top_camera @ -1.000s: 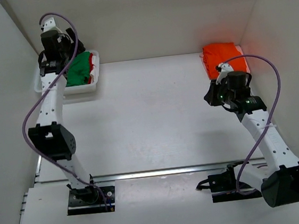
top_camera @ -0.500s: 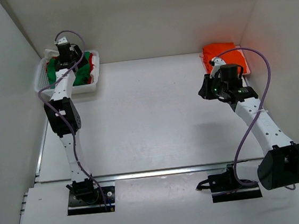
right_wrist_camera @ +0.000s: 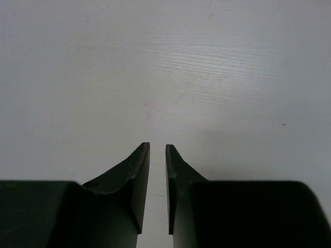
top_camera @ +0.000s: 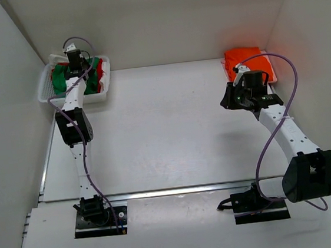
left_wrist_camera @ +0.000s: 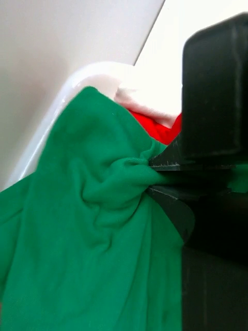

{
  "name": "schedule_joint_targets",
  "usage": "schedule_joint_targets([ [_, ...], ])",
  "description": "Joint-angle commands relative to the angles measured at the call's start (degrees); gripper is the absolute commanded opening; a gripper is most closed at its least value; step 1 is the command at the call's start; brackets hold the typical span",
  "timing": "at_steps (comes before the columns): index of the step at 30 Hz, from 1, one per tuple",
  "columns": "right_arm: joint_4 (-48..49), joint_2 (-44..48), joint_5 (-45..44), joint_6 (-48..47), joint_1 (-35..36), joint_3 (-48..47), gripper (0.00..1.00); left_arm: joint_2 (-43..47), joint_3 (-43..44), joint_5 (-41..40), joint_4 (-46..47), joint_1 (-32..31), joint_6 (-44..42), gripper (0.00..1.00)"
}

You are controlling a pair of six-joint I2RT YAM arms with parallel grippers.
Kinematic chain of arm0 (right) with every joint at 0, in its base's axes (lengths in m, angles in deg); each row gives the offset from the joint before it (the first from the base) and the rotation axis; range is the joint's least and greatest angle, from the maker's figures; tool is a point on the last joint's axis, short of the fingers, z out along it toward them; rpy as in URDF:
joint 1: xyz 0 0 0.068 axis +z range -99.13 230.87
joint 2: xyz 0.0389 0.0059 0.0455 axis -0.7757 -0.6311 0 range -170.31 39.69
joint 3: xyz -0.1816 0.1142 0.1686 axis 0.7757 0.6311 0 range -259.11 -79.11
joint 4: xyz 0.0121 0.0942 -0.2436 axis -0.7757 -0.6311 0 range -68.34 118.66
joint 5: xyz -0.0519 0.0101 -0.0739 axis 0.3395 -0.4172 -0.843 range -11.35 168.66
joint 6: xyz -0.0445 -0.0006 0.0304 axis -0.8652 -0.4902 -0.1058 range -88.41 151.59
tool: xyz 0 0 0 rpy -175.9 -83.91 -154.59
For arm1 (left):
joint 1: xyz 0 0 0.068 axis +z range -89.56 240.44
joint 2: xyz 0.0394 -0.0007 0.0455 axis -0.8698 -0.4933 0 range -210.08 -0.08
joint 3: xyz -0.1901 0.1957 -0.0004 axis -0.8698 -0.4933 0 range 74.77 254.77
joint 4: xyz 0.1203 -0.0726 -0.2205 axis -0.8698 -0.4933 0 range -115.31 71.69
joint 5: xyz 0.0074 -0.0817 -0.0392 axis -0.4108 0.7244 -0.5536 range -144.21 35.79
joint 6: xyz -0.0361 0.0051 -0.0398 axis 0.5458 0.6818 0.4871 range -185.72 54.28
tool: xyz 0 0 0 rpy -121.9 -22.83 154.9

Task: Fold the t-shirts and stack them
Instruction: Grab crumpled tshirt from bin with the left arm, then move the tshirt to the center of the board

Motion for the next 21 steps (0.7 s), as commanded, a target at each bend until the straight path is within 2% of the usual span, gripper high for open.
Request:
schedule_joint_targets([
  [1,3.65,0.34,0.72,1.03,0.80,-0.09,0.17,11.34,0.63,-1.73,1.47,-0.49,-0.99,0.08],
  [4,3.40,0.61,1.43,1.47,0.89,0.61,0.18,20.39,-3.94,-4.11,2.79,-0.67,-0.82,0.00],
  [7,4.01,2.36,0.55,2.26,2.03,1.84,0.17,29.27,-9.73,-2.28,3.22,0.03,0.67,0.00],
  [10,5.15,4.65,0.11,2.17,2.04,3.60,0.16,37.62,-11.68,1.49,1.92,-0.49,1.30,0.00],
  [13,5.86,6.23,-0.86,1.74,2.13,4.74,0.16,46.93,-18.85,4.49,1.73,-4.09,1.82,0.00],
  [14,5.16,6.67,-0.42,1.73,1.95,4.66,0.15,51.30,-20.72,5.54,2.78,-7.49,2.34,0.00],
  [15,4.54,6.76,0.28,1.56,1.95,4.05,0.16,55.35,-23.78,6.07,3.14,-9.09,3.91,0.00],
  [17,3.05,7.46,0.38,0.86,1.51,4.13,0.08,59.60,-27.31,9.22,2.27,-10.42,7.08,0.00],
  [21,3.48,10.89,-0.86,-0.19,3.70,5.44,0.09,67.23,-37.41,17.04,5.31,-11.38,15.26,0.00],
])
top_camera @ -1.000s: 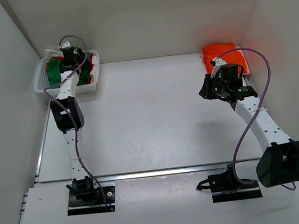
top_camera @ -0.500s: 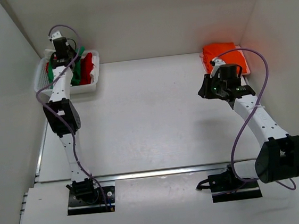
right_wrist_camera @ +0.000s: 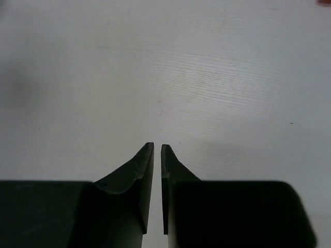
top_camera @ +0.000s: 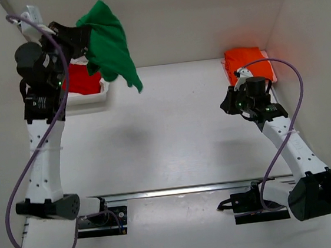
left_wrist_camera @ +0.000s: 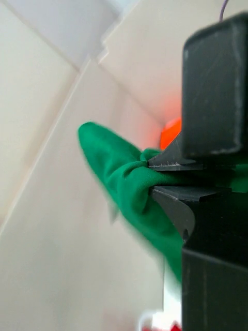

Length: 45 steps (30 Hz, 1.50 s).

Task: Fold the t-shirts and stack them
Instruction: Move the tshirt to the center of the board, then flatten out the tshirt

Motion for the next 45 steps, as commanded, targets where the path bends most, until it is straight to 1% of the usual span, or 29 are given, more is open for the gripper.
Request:
schedule_joint_targets([
  [1,1.56,3.72,-0.92,-1.20,1.48,0.40,0.08,2.92,-12.88,6.75,2.71,-1.15,8.88,0.00],
  [3,1.12,3.11,-1.63,-1.20,3.23,-0.13,0.10,4.16,-20.38,7.54,5.00,-4.57,9.86,0.01],
  [5,0.24,1.10,-1.72,-1.12,4.64,-0.48,0.11,2.95,-29.60,6.05,7.11,-9.41,9.25,0.02],
  [6,-0.20,0.57,-2.41,-1.03,6.21,-1.09,0.12,2.07,-30.94,3.35,6.33,-10.39,8.38,0.05],
  [7,-0.72,-1.09,-2.94,-1.81,8.49,-1.62,0.17,-0.72,-32.18,0.10,4.24,-11.62,6.54,0.15],
  [8,-1.08,-2.59,-4.08,-2.08,9.47,-1.45,0.27,-4.58,-31.41,-1.93,0.39,-12.67,4.35,0.25],
  [9,-1.95,-4.00,-4.53,-2.43,11.39,-2.41,0.35,-6.36,-30.09,-3.78,-1.56,-12.60,3.11,0.57],
  [10,-1.79,-4.97,-4.79,-2.96,13.85,-3.20,0.41,-9.51,-29.73,-3.62,-3.76,-12.51,1.70,0.76],
  [11,-1.87,-5.32,-5.40,-3.05,14.65,-3.03,0.44,-11.28,-30.34,-3.19,-4.22,-11.64,1.34,0.79],
  [12,-1.09,-5.76,-6.37,-2.79,17.36,-2.34,0.50,-11.47,-32.34,-1.27,-2.13,-11.11,1.42,0.84],
  [13,0.22,-5.59,-6.38,-2.70,19.91,-1.89,0.55,-10.95,-34.02,-0.55,-0.54,-10.49,2.12,0.79],
  [14,1.19,-5.50,-6.64,-2.09,22.54,-0.41,0.55,-9.56,-37.60,1.37,2.17,-9.18,4.04,0.75],
  [16,3.13,-5.94,-6.46,-0.08,27.20,0.74,0.50,-7.62,-41.31,4.09,6.40,-7.33,3.63,0.68],
  [17,4.10,-6.64,-6.46,0.81,28.71,1.97,0.50,-5.95,-42.90,2.55,7.02,-6.97,2.32,0.66],
  [19,6.47,-7.79,-8.30,2.39,35.54,3.55,0.47,-3.22,-44.22,-1.66,5.19,-7.76,-1.20,0.44],
  [20,8.13,-9.27,-9.01,3.79,38.89,4.52,0.46,-1.30,-44.75,-3.95,4.31,-8.11,-2.69,0.39],
  [21,8.76,-10.24,-9.45,5.11,39.53,5.75,0.45,0.98,-45.63,-4.67,3.78,-7.68,-3.23,0.38],
  [24,12.79,-12.96,-9.62,8.55,44.10,8.73,0.44,7.04,-51.15,-2.66,5.35,-4.61,-2.53,0.42],
  [25,13.76,-14.45,-10.06,9.42,46.11,8.66,0.43,8.20,-53.00,-1.78,5.62,-3.99,-2.62,0.48],
  [27,14.56,-16.91,-11.12,10.57,48.58,9.10,0.44,12.24,-56.07,-1.16,6.67,-2.93,-4.18,0.65],
  [28,15.00,-18.23,-11.82,10.66,49.63,9.10,0.47,13.30,-57.92,-1.33,6.94,-3.19,-4.98,0.78],
  [29,15.44,-19.29,-12.52,11.01,50.42,8.66,0.49,15.22,-59.25,-2.21,7.46,-3.45,-4.73,0.86],
  [30,14.92,-20.52,-12.79,10.84,50.78,8.22,0.49,16.55,-60.56,-2.30,7.30,-3.98,-4.47,0.89],
  [32,15.62,-22.20,-15.76,10.84,51.75,7.61,0.50,17.87,-62.33,-0.74,7.29,-3.20,-2.89,0.89],
  [36,14.83,-25.18,-17.88,10.57,53.24,5.07,0.50,19.81,-65.49,2.52,8.17,-2.22,-1.12,0.86],
  [38,13.87,-26.06,-19.64,10.22,53.77,3.83,0.50,20.43,-66.99,2.18,8.61,-2.22,-0.78,0.86],
  [40,13.42,-26.86,-20.96,9.87,54.21,3.12,0.49,21.04,-67.87,2.00,8.96,-2.31,-0.68,0.83],
  [43,12.11,-28.09,-23.07,9.96,54.04,1.11,0.49,19.65,-66.56,0.07,5.82,-3.71,-2.61,0.83],
  [45,10.36,-28.79,-24.91,9.69,53.77,-0.73,0.49,18.76,-65.77,0.94,4.40,-3.63,-3.15,0.81],
])
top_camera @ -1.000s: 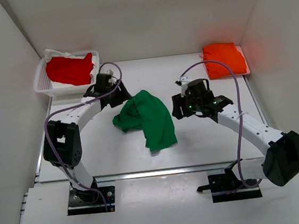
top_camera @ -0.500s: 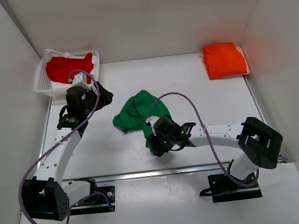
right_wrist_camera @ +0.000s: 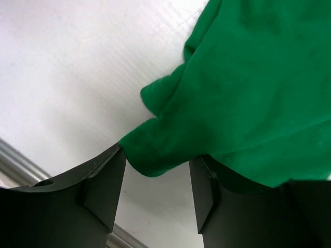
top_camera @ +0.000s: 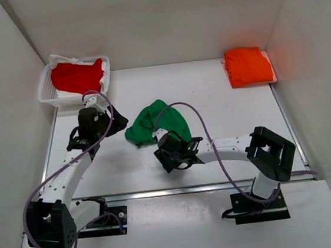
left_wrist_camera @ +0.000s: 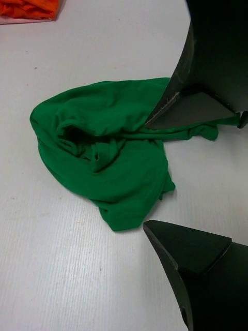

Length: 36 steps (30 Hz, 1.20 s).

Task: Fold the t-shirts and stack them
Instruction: Flatten out the tshirt

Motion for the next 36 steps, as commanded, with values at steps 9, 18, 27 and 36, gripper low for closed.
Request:
schedule_joint_targets([
  [9,-2.60,7.88,-4.37,0.25,-2.10,-1.44,0.00,0.63,2.08,-1.04,-3.62,-5.80,-4.43,0.41],
  [18,-1.64,28.00,4.26,7.45,-19.39,6.11,0.00,-2.63,-3.42,3.25,4.00,-14.51,-3.31,0.55],
  [27,-2.61,31.37,10.15,5.97,-33.91,9.55,0.00,-13.51,-0.89,-5.35,6.83,-23.20,-2.17,0.88],
  [36,-1.72,30.32,10.77,4.48,-36.99,9.55,0.00,-28.72,4.83,-21.08,6.04,-26.83,7.76,0.95],
])
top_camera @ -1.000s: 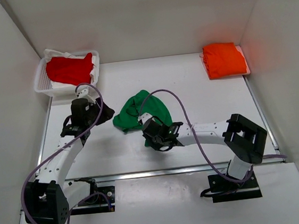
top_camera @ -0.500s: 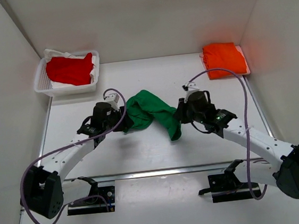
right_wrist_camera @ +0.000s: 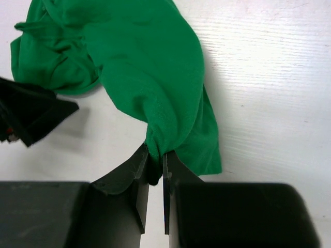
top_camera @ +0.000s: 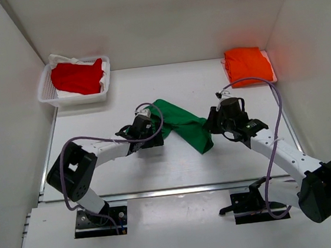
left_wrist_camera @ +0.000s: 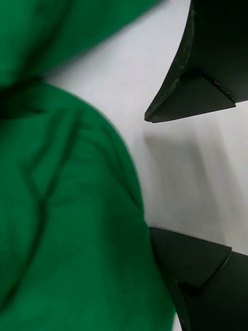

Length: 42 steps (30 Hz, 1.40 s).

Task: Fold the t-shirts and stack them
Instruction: Flatten out the tshirt

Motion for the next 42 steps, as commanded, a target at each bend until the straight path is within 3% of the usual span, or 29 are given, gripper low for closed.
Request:
schedule_joint_targets([
  [1,2.16,-0.20,0.78,-1.30,-0.47,-0.61,0.00,-2.33,2.62,-11.70,-0.24,0.23,5.82,0.95],
  [4,2.52,-0.19,1.04,-1.99,-0.39,0.18,0.00,-2.60,1.32,-15.75,2.12,1.11,8.10,0.96],
  [5,2.52,-0.54,0.69,-2.00,-1.08,0.27,0.00,-2.77,0.61,-17.07,3.26,1.55,8.81,0.79],
  [7,2.17,-0.46,1.22,-2.26,-1.62,0.36,0.00,-1.64,-0.10,-20.50,3.18,2.69,9.60,0.18],
  [8,1.99,-0.29,0.70,-2.70,-1.62,0.44,0.00,-0.50,-0.80,-22.17,2.14,3.83,9.17,0.01],
  [12,-0.03,2.08,1.73,-3.93,-4.51,1.58,0.00,6.69,-3.16,-22.54,-1.12,10.32,5.05,0.00],
  [17,-3.44,5.78,6.32,-6.74,-9.44,3.61,0.00,17.15,-5.12,-12.70,-5.31,20.61,-0.40,0.00],
  [21,-3.55,8.59,7.54,-6.05,-11.98,6.67,0.00,25.41,-6.86,-19.10,-9.39,23.25,-6.46,0.00],
  [25,-3.63,6.76,8.69,-6.13,-12.52,8.00,0.00,26.32,-8.45,-17.27,-9.46,27.56,-9.98,0.00],
  [26,-4.42,6.05,8.25,-6.48,-12.08,8.09,0.00,24.92,-7.58,-16.56,-9.73,28.09,-10.34,0.12],
  [27,-4.42,5.61,7.90,-6.74,-11.56,8.00,0.01,23.52,-7.31,-16.12,-10.87,27.57,-10.52,0.39],
  [28,-4.43,5.00,7.72,-6.92,-11.99,7.92,0.01,22.46,-6.09,-16.38,-11.83,27.05,-11.22,0.50],
  [29,-4.95,4.55,7.72,-7.01,-11.99,7.91,0.02,22.36,-5.12,-15.95,-12.45,26.95,-11.40,0.69],
  [30,-5.47,4.81,7.37,-7.18,-12.42,8.26,0.02,22.19,-4.76,-14.55,-13.33,26.43,-11.49,0.76],
  [34,-4.95,5.25,7.02,-8.85,-13.74,9.66,0.01,23.58,-4.23,-6.90,-18.25,25.12,-9.39,0.75],
  [37,-4.43,4.29,7.19,-9.82,-14.80,9.49,0.01,24.99,-7.74,-5.92,-19.05,22.83,-5.88,0.73],
  [39,-3.99,3.59,7.02,-10.00,-15.24,9.67,0.01,27.01,-12.04,-3.48,-16.61,23.34,-1.84,0.64],
  [41,-4.07,3.06,6.76,-10.00,-14.63,9.23,0.01,27.72,-13.90,-0.58,-15.37,23.00,0.80,0.39],
  [42,-3.64,2.62,7.10,-10.17,-14.54,8.89,0.01,27.20,-14.42,-1.00,-15.01,22.30,1.60,0.34],
])
